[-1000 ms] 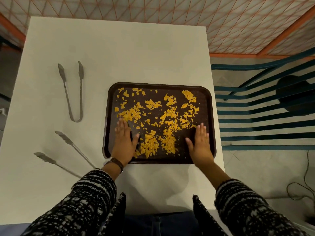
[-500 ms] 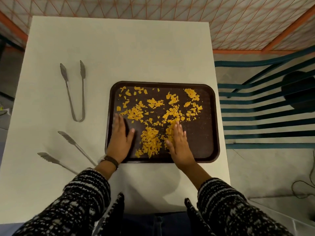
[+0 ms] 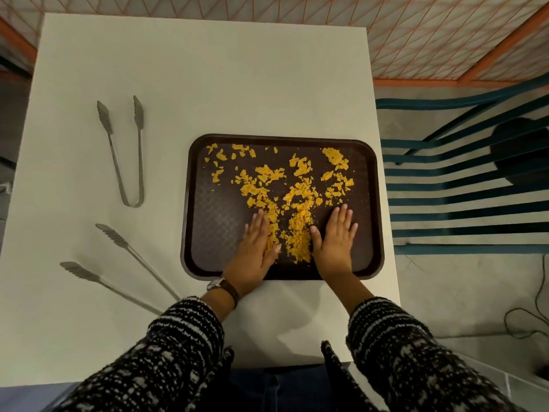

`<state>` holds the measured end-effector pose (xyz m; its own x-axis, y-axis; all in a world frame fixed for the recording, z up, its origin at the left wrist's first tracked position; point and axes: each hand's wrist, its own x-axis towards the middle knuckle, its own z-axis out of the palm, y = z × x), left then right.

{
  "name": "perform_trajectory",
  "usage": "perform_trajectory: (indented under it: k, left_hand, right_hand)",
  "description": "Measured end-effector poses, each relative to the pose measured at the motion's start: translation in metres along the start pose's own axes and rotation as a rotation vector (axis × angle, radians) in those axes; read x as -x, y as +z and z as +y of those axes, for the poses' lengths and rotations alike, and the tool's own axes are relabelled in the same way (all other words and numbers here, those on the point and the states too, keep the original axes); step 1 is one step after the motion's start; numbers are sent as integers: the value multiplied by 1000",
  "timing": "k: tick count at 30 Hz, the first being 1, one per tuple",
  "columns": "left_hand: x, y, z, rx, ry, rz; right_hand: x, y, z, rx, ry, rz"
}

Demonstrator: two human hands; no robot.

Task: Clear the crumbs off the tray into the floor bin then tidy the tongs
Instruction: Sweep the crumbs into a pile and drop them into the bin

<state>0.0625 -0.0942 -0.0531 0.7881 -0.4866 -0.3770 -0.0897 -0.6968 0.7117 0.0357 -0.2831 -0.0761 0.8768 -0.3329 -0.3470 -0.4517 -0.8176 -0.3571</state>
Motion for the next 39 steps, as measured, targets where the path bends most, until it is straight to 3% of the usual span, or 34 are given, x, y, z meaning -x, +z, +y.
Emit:
perform_trajectory:
  k: [4, 7, 10, 15, 20, 23, 29, 33, 39]
  left_hand:
    - [5, -17, -11, 60, -93, 140]
    - [-3, -39, -28, 24, -241, 262]
    - [-18, -58, -45, -55, -308, 343]
    - [-37, -45, -43, -230, -316, 271]
    - [-26, -3, -16, -195, -68, 55]
    - [-15, 7, -9, -113, 50, -53]
    - [-7, -33, -17, 49, -107, 171]
    - [-28, -65, -37, -20, -246, 315]
    - [-68, -69, -48, -227, -280, 277]
  right_hand:
    - [9, 14, -28, -95, -258, -100]
    - [15, 8, -30, -216, -354, -156]
    - [11, -9, -13, -241, -261, -44]
    - [-10, -24, 30, -134, 2, 49]
    - [-14, -7, 12, 1, 48, 56]
    - [-9, 10, -17, -7, -56, 33]
    - [7, 9, -41, -264, -369, -100]
    - [-4, -17, -14, -340, -204, 7]
    - [-43, -33, 24, -239, -47, 89]
